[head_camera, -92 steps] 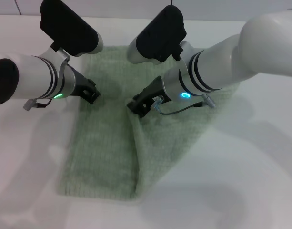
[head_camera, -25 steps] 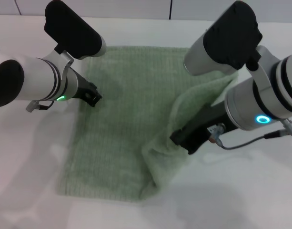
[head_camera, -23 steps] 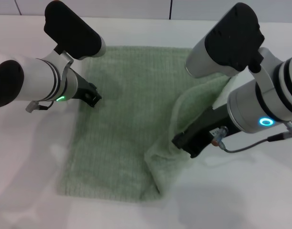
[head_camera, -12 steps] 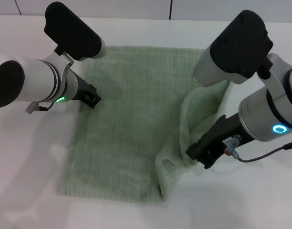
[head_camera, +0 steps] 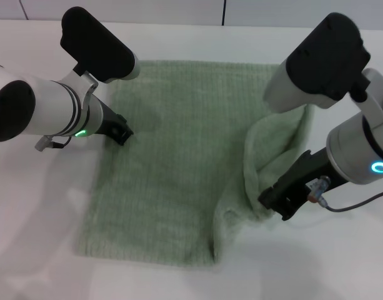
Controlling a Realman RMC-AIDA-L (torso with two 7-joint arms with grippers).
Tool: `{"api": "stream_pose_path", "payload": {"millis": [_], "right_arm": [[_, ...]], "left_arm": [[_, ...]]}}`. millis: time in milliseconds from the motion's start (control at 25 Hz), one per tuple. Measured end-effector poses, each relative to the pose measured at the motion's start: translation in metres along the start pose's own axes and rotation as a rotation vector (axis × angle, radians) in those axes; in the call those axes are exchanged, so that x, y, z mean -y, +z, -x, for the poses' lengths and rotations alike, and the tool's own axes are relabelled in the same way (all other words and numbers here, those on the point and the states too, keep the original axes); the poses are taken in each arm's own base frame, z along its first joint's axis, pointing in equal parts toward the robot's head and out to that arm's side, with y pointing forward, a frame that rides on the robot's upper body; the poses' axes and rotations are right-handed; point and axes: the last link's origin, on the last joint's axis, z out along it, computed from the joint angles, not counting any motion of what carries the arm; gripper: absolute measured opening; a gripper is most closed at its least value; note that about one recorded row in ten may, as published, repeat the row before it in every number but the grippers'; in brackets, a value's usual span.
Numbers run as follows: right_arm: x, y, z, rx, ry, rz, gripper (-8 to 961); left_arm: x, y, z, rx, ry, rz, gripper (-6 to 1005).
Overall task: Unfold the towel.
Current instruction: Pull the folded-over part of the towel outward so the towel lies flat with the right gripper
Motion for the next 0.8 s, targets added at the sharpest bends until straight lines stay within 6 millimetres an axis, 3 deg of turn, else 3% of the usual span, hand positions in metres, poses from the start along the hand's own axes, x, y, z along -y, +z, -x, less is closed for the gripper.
{"api": "stream_pose_path", "payload": {"millis": [800], "right_arm": [[0.003, -0.004, -0.014, -0.079, 0.022, -0.007, -3]], "left_arm": [[0.0, 0.001, -0.001, 0.002, -0.002, 0.001, 78]]}}
